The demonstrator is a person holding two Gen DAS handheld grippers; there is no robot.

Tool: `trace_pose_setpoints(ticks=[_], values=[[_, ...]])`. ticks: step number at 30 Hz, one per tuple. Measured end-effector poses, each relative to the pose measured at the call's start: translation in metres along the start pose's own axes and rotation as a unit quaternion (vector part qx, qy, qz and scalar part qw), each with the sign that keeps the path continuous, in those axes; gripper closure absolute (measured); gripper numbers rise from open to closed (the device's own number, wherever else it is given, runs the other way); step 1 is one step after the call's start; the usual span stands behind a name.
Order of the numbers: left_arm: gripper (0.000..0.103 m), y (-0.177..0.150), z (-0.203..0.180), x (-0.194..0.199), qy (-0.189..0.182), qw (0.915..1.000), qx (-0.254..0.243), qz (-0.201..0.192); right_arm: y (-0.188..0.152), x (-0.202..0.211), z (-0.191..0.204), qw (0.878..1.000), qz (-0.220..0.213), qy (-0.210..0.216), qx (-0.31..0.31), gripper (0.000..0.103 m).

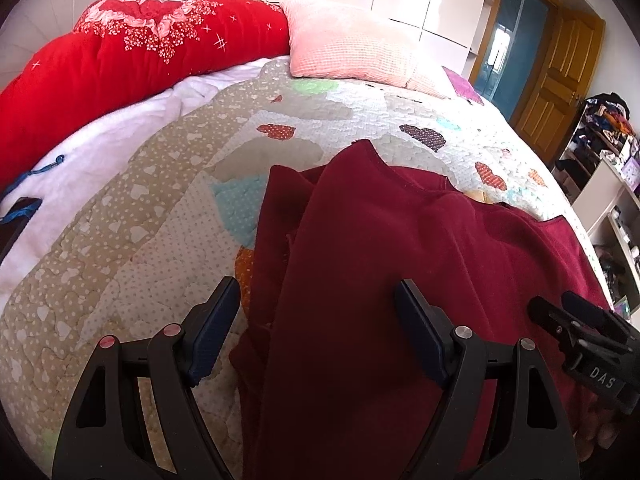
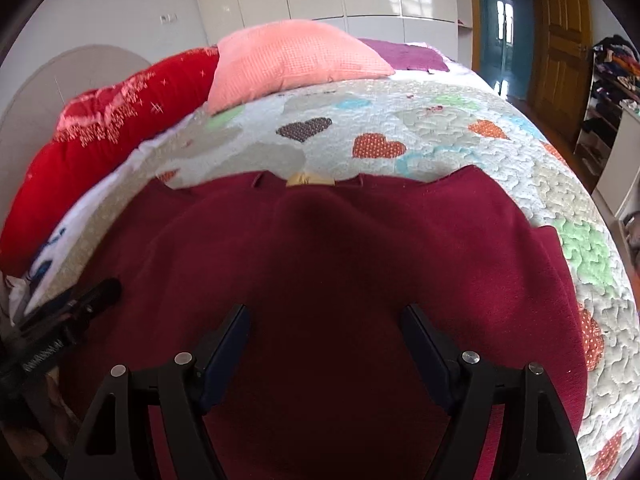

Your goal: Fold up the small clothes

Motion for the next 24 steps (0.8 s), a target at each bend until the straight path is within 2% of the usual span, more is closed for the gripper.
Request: trace_pose_setpoints(ticks=[4, 8, 11, 13, 16, 19, 24], values=[[0.023, 0.002, 0.001, 0.001, -0.003, 1.0, 0.005, 0.007, 0.003, 0.002, 0.002, 1.0, 0.003, -0.002, -0.002, 0.027], [0.023, 0.0, 0.009, 0.011, -0.014, 0.9995, 0.017, 0.02, 0.017, 0.012, 0.02, 0.999, -0.01, 0.045, -0.002, 0.027], [0.023, -0.006, 0.03, 0.021, -0.027, 0.9966, 0.063, 0.045, 0.037, 0.014, 0.042, 0.997, -0.015, 0.078, 0.014, 0.027], [0.023, -0.012, 0.046, 0.026, -0.05, 0.9909, 0.11, 0.059, 0.051, 0.011, 0.057, 0.994, -0.014, 0.104, 0.018, 0.027], [0.023, -0.024, 0.061, 0.034, -0.059, 0.9865, 0.142, 0.057, 0.071, -0.006, 0.087, 0.989, 0.013, 0.147, 0.029, 0.026], [0.023, -0.037, 0.063, 0.038, -0.057, 0.9883, 0.132, 0.051, 0.083, -0.026, 0.118, 0.985, 0.034, 0.158, 0.059, 0.026], [0.023, -0.036, 0.05, 0.033, -0.038, 0.9942, 0.092, 0.04, 0.094, -0.062, 0.167, 0.977, 0.081, 0.151, 0.128, 0.026]])
Point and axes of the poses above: each gripper's, at about its wrist camera, not at the fingertips, and x roughly against the way its jaws point, z to its left, y to its top, the point moved 4 cm from there along -x, roughly the way its jaws point, and after that the axes turned 10 degrees about x, right-handed, at the moved point
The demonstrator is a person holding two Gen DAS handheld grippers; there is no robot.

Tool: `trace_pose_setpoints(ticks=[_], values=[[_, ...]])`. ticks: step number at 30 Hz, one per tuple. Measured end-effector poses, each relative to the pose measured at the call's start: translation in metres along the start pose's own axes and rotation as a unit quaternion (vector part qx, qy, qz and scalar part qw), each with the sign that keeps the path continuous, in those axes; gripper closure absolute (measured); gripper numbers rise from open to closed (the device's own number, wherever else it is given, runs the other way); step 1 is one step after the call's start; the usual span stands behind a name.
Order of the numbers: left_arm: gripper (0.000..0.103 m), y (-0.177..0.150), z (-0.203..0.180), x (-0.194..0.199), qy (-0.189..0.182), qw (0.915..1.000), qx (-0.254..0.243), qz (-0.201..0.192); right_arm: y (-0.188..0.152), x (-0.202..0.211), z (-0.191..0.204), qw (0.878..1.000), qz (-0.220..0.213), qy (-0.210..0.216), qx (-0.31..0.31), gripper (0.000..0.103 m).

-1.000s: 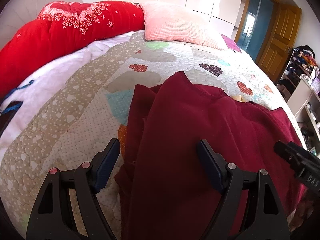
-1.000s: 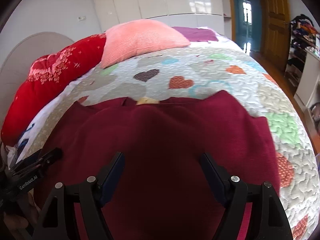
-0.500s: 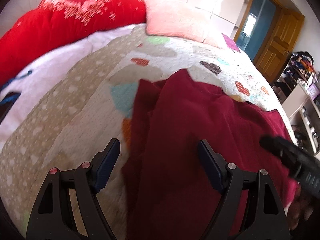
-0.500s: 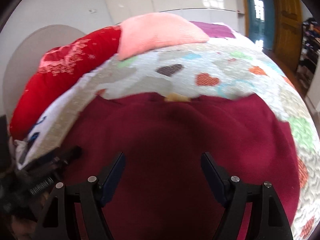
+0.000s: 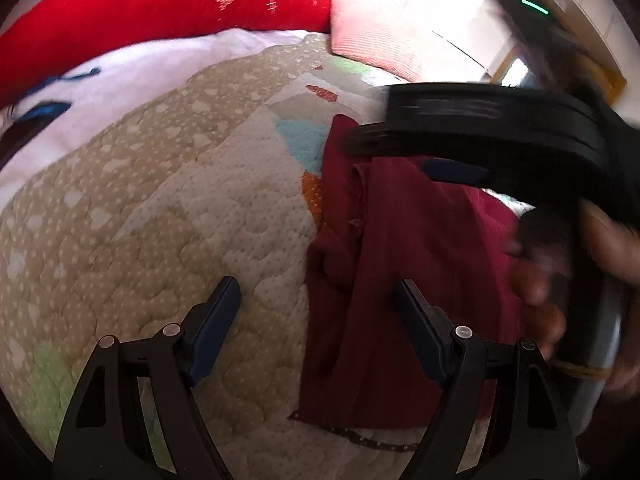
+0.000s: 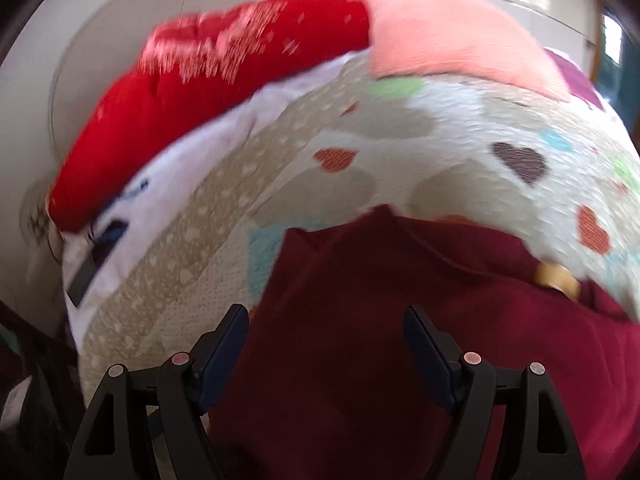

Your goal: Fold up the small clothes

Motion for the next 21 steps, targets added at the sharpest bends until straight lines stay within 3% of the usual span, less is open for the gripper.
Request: trace_pose_setpoints(ticks=[4, 6, 9, 12, 13, 14, 15, 17, 21], values=[[0.02, 0.004, 0.006, -0.003, -0.015, 0.9997, 0.018, 0.006, 0.01, -0.037, 0.015, 0.997, 0.051, -0.04, 0.044, 0.015], [0.02, 0.005, 0.007, -0.004, -0.019, 0.9996, 0.022, 0.005, 0.01, -0.049, 0.02, 0.993, 0.065, -0.059, 0.077, 0.017], [0.017, 0.004, 0.004, -0.003, -0.016, 0.9997, 0.019, -0.002, 0.005, -0.048, 0.012, 0.994, 0.037, -0.064, 0.086, 0.033], [0.017, 0.002, -0.005, -0.004, -0.012, 0.9998, 0.0, -0.015, -0.001, -0.03, 0.001, 0.997, 0.004, -0.035, 0.071, 0.06], [0.027, 0.001, -0.01, -0.002, -0.032, 0.9994, -0.009, -0.013, -0.003, -0.021, -0.005, 0.998, -0.013, -0.015, 0.052, 0.07], [0.058, 0.0, -0.015, -0.002, -0.055, 0.9984, -0.012, -0.005, -0.005, -0.011, -0.011, 0.999, -0.03, 0.004, 0.036, 0.076], [0.068, -0.003, -0.024, -0.002, -0.097, 0.9951, -0.011, 0.019, -0.006, -0.004, -0.013, 0.999, -0.042, 0.018, 0.022, 0.081], [0.073, -0.008, -0.036, 0.001, -0.114, 0.9927, -0.009, 0.037, -0.012, 0.018, -0.026, 0.995, -0.081, 0.058, -0.023, 0.082], [0.077, -0.016, -0.082, 0.035, -0.131, 0.9883, -0.077, 0.014, -0.028, 0.065, -0.052, 0.979, -0.144, 0.114, -0.09, 0.083]])
Point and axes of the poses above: each gripper's, at about its wrist camera, not at the fingertips, and x roughly against the way its jaws point, z to its left, y to its top, the point moved 4 cm from there along -x, roughly the way its jaws point, and after that the axes turned 10 degrees about x, right-handed, at the moved point
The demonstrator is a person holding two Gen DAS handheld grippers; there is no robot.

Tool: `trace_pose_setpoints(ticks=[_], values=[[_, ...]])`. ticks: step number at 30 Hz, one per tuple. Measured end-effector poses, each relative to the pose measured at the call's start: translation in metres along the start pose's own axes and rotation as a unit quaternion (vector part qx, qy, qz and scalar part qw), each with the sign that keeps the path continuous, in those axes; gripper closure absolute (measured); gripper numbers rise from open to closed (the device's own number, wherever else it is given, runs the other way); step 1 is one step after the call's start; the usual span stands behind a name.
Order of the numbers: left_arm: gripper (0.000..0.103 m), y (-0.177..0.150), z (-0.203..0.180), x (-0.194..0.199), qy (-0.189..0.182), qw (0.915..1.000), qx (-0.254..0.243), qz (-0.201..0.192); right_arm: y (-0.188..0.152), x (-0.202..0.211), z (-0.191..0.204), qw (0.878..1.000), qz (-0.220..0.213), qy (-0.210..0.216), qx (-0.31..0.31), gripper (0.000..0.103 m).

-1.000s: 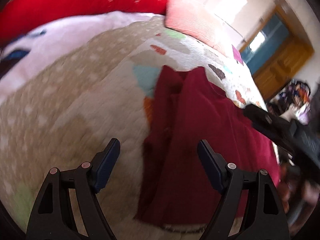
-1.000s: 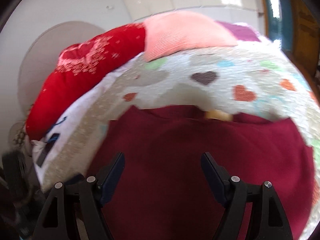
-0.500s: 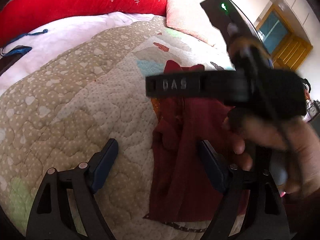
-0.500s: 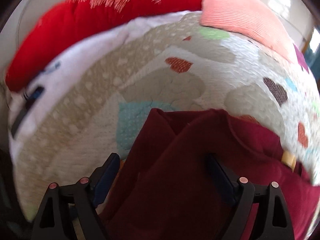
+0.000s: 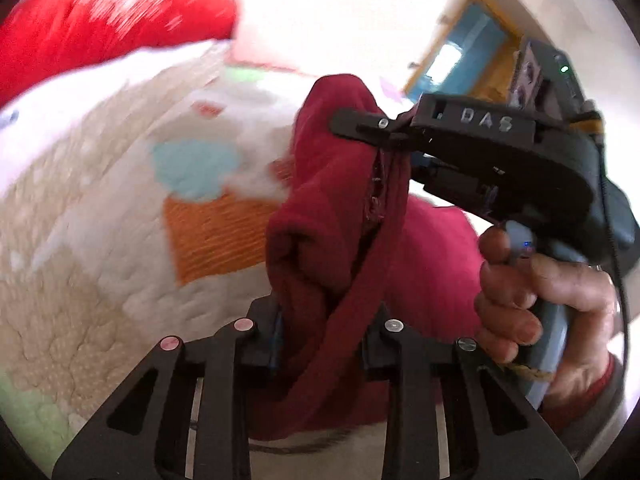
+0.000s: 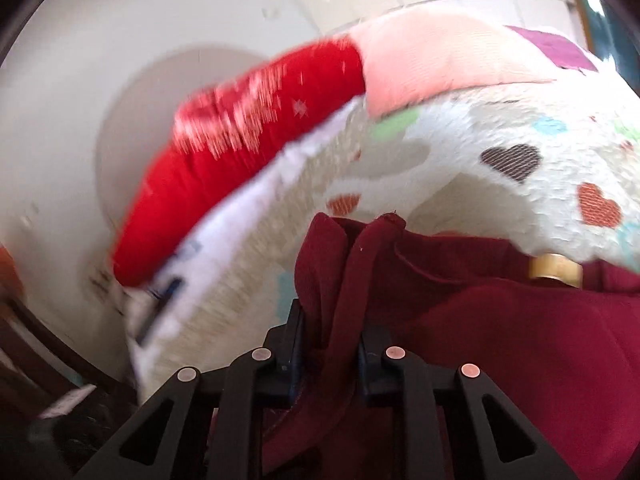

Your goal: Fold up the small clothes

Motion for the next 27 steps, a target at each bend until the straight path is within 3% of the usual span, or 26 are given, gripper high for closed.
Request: trace_pose_setpoints(ticks=[4, 10, 14, 16, 17, 18, 19, 20, 22, 24, 27], values=[[0.077, 0.001, -0.064, 0.011, -0.058, 0.9973, -0.044, 0.011, 0.005, 0.07, -0.014, 0.998, -0.055, -0.008, -0.003, 0.083], [0.077, -0.036, -0.157, -0.023, -0.083, 0.9857, -0.138, 0.049, -0.011, 0.16, -0.075, 0.991, -0.115, -0.053, -0.049, 0.084], [0.076, -0.069, -0.18, -0.077, -0.052, 0.9811, -0.152, 0.109, -0.045, 0.168, -0.135, 0.984, -0.086, -0.107, -0.113, 0.083], [0.075, -0.073, -0.18, -0.085, -0.035, 0.9788, -0.16, 0.123, -0.066, 0.157, -0.163, 0.98, -0.051, -0.118, -0.154, 0.076], [0.069, -0.072, -0.179, -0.081, -0.035, 0.9784, -0.163, 0.122, -0.075, 0.156, -0.17, 0.978, -0.041, -0.118, -0.17, 0.074], [0.064, -0.073, -0.184, -0.078, -0.044, 0.9773, -0.164, 0.126, -0.079, 0.157, -0.171, 0.977, -0.047, -0.114, -0.174, 0.065], [0.052, -0.071, -0.185, -0.068, -0.067, 0.9748, -0.159, 0.141, -0.081, 0.166, -0.171, 0.977, -0.064, -0.108, -0.174, 0.051], [0.041, -0.068, -0.186, -0.056, -0.094, 0.9727, -0.149, 0.151, -0.083, 0.174, -0.169, 0.976, -0.076, -0.106, -0.172, 0.047], [0.034, -0.06, -0.184, -0.032, -0.116, 0.9743, -0.141, 0.132, -0.085, 0.191, -0.162, 0.977, -0.092, -0.103, -0.164, 0.042], [0.033, -0.052, -0.182, -0.017, -0.113, 0.976, -0.155, 0.103, -0.087, 0.199, -0.151, 0.978, -0.096, -0.094, -0.157, 0.041], [0.033, -0.035, -0.164, -0.021, -0.058, 0.9806, -0.176, 0.064, -0.095, 0.198, -0.138, 0.982, -0.073, -0.092, -0.146, 0.038]])
Point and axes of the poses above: each gripper's, at about its wrist camera, not at the fingertips, and x roughly against the way its jaws point, z to its left, y to its top, the point moved 4 cm from there along -x, roughly the way its jaws point, and after that the axes turned 10 degrees about x, right-handed, at the moved point
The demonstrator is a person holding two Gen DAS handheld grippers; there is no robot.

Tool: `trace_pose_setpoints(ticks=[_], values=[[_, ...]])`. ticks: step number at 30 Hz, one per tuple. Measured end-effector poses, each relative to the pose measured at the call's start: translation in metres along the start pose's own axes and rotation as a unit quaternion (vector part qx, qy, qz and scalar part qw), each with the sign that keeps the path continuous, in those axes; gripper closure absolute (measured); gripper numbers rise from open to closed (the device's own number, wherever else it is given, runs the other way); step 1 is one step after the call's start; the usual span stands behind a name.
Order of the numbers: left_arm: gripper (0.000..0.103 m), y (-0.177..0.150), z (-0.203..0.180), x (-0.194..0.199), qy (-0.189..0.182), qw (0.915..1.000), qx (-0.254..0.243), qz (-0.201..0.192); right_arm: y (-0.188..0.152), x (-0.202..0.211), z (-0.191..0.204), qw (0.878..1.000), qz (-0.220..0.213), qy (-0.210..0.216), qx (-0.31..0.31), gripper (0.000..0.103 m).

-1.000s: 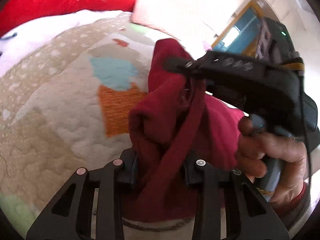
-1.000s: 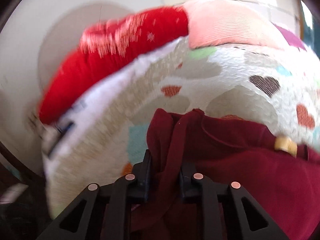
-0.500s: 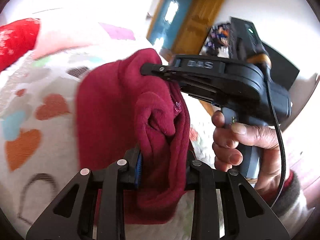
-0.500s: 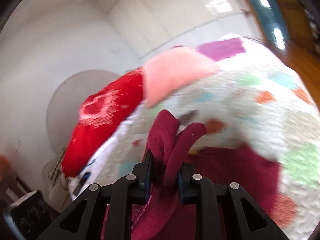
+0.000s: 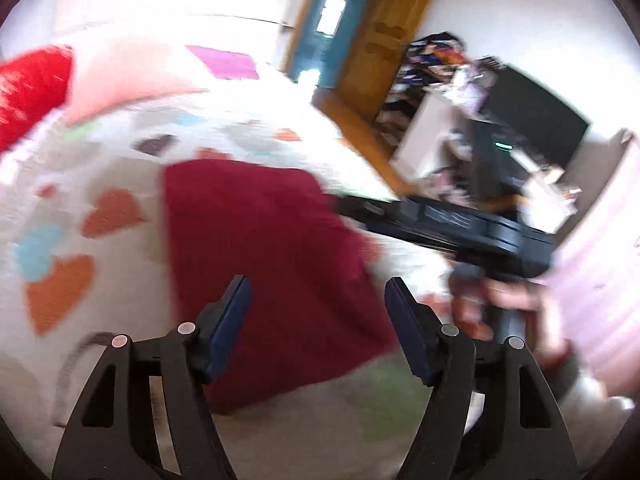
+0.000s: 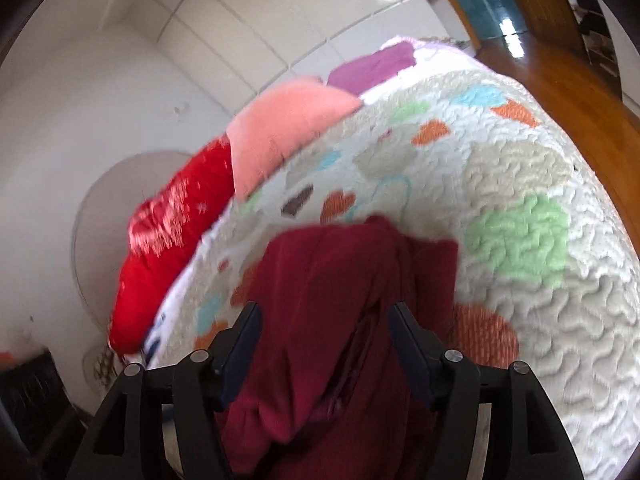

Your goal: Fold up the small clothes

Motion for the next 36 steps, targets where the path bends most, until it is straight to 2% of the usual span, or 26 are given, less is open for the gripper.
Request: trace_pose_setpoints(ticks=[1, 3, 5, 7, 9, 11, 12, 15, 17, 19, 21, 22, 24, 26, 28, 29, 30, 31, 32, 36], values=[[0.033, 0.0, 0.009, -0.004, 0.028, 0.9996, -0.001, 0.001, -0.006, 0.0, 0.001, 1.0, 0.009, -0.009, 0.003, 0.038], [0.033, -0.005, 0.022, -0.013, 0.058, 0.9982, 0.004, 0.01, -0.018, 0.004, 0.001, 1.0, 0.014, -0.005, 0.003, 0.038], [0.033, -0.018, 0.027, -0.022, 0.057, 0.998, 0.009, 0.025, -0.026, 0.008, 0.002, 1.0, 0.011, 0.012, -0.005, 0.036], [0.033, -0.032, 0.025, -0.036, 0.059, 0.997, -0.003, 0.05, -0.031, 0.008, 0.0, 1.0, 0.009, 0.016, -0.024, 0.027], [0.033, -0.046, 0.018, -0.036, 0.078, 0.9956, -0.029, 0.043, -0.036, 0.01, -0.002, 0.998, 0.005, 0.025, -0.049, 0.026], [0.032, -0.056, 0.01, -0.039, 0.104, 0.9914, -0.074, 0.03, -0.041, 0.012, 0.0, 0.995, -0.002, 0.062, -0.076, 0.022], [0.032, -0.059, 0.009, -0.041, 0.109, 0.9904, -0.08, 0.028, -0.042, 0.012, 0.002, 0.994, -0.002, 0.069, -0.081, 0.018], [0.032, -0.06, 0.013, -0.041, 0.107, 0.9912, -0.074, 0.028, -0.05, -0.004, 0.009, 0.997, 0.035, 0.038, -0.059, 0.018], [0.032, -0.057, 0.02, -0.036, 0.092, 0.9938, -0.051, 0.036, -0.054, -0.015, 0.012, 0.998, 0.049, 0.018, -0.043, 0.025], [0.032, -0.052, 0.029, -0.025, 0.075, 0.9961, -0.024, 0.04, -0.053, -0.019, 0.009, 0.999, 0.043, -0.001, -0.033, 0.069], [0.032, -0.047, 0.034, -0.015, 0.067, 0.9972, -0.008, 0.032, -0.049, -0.01, 0.008, 0.999, 0.031, 0.002, -0.022, 0.078], [0.032, -0.043, 0.036, -0.008, 0.063, 0.9978, 0.001, 0.022, -0.047, 0.001, 0.011, 1.0, 0.022, 0.006, -0.008, 0.08], [0.031, -0.037, 0.039, -0.002, 0.059, 0.9981, 0.013, 0.008, -0.047, 0.016, 0.016, 0.999, 0.015, -0.015, 0.028, 0.08], [0.031, -0.036, 0.042, -0.009, 0.062, 0.9977, 0.026, 0.013, -0.056, 0.014, 0.012, 0.997, 0.035, -0.048, 0.047, 0.08], [0.031, -0.037, 0.045, -0.022, 0.066, 0.9968, 0.036, 0.029, -0.068, 0.001, -0.001, 0.996, 0.058, -0.059, 0.035, 0.079], [0.031, -0.037, 0.047, -0.026, 0.069, 0.9963, 0.038, 0.035, -0.07, 0.0, -0.004, 0.997, 0.053, -0.057, 0.029, 0.077], [0.031, -0.038, 0.046, -0.027, 0.073, 0.9958, 0.038, 0.038, -0.069, 0.005, -0.006, 0.997, 0.042, -0.054, 0.019, 0.072], [0.031, -0.035, 0.046, -0.026, 0.076, 0.9959, 0.036, 0.035, -0.067, 0.013, -0.006, 0.998, 0.033, -0.055, 0.008, 0.066], [0.031, -0.033, 0.045, -0.025, 0.076, 0.9961, 0.035, 0.029, -0.065, 0.021, -0.005, 0.998, 0.025, -0.058, 0.009, 0.065], [0.031, -0.01, 0.043, -0.024, 0.086, 0.9958, 0.032, -0.005, -0.046, 0.045, 0.015, 0.991, -0.012, -0.103, 0.079, 0.063]])
Point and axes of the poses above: each gripper's, at about its wrist camera, not at the fingertips, and x roughly against the way its jaws point, z to its left, y to its top, the point moved 4 cm from there along -x, roughly the way its jaws point, and after that the axes turned 10 degrees about x, right-handed, at the moved point
